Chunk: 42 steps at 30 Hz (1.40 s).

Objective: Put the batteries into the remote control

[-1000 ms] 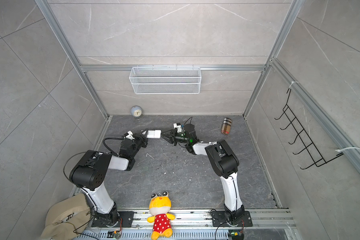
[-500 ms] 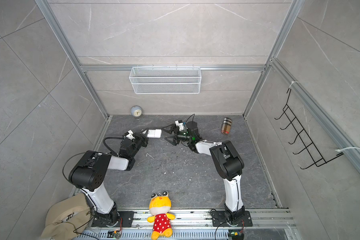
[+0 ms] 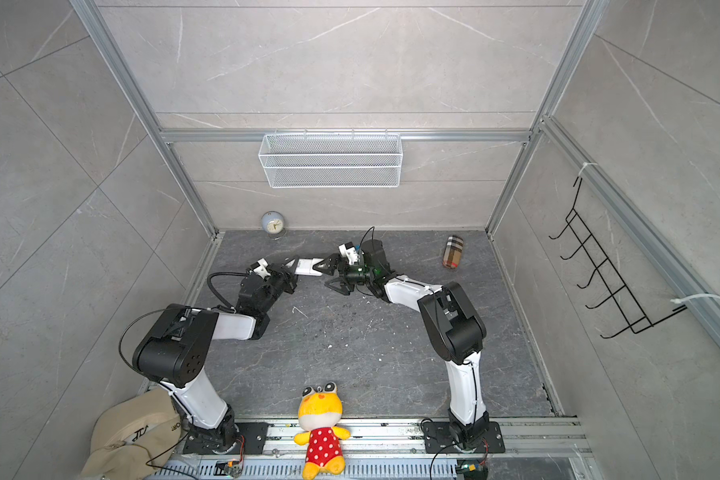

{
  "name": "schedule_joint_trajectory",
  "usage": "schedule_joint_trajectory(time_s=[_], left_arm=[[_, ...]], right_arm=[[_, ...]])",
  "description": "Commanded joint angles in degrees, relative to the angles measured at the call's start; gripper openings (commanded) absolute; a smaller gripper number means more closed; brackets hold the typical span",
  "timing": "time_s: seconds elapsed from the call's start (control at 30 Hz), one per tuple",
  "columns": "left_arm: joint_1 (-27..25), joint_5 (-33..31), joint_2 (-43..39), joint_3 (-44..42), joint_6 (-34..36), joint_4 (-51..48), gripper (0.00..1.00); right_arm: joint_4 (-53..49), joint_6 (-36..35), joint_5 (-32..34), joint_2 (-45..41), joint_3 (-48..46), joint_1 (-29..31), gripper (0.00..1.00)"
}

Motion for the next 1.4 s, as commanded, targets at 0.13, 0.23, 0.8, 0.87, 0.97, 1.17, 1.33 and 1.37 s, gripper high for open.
schedule_joint_trajectory(time_s=[0.13,0.23,0.8,0.87,0.97,1.17,1.33,1.37], left_arm=[[-0.5,0.8,-2.0,1.8,0.1,2.3,0.11],[-0.9,0.8,-1.9,1.9,0.5,2.2,0.11],[-1.3,0.6,-1.3,2.1,0.7,3.2,0.11],[-1.3,0.6,-1.3,2.2,0.5,3.5,0.11],[-1.3,0.6,-1.2,2.5,0.3,3.6,0.11],[-1.3,0.6,-1.1,2.8,0.4,3.5,0.11],[-1.3,0.6,-0.9,3.0,0.4,3.4,0.11],[-1.4,0.6,-1.1,3.0,0.4,3.3,0.11]], right_arm=[[-3.8,-2.7,1.6,-1.8,3.2,0.2,0.87],[-4.2,-2.6,1.9,-1.1,4.2,0.5,0.84],[-8.0,-3.0,3.9,0.4,7.3,1.3,0.69],[-8.1,-3.0,4.2,0.4,7.1,1.3,0.67],[-8.0,-2.8,4.3,0.7,7.1,1.3,0.65],[-8.1,-2.5,4.4,0.7,7.8,1.3,0.58],[-8.2,-2.3,4.4,0.9,8.0,1.3,0.55],[-8.2,-2.3,4.5,0.9,7.8,1.3,0.54]])
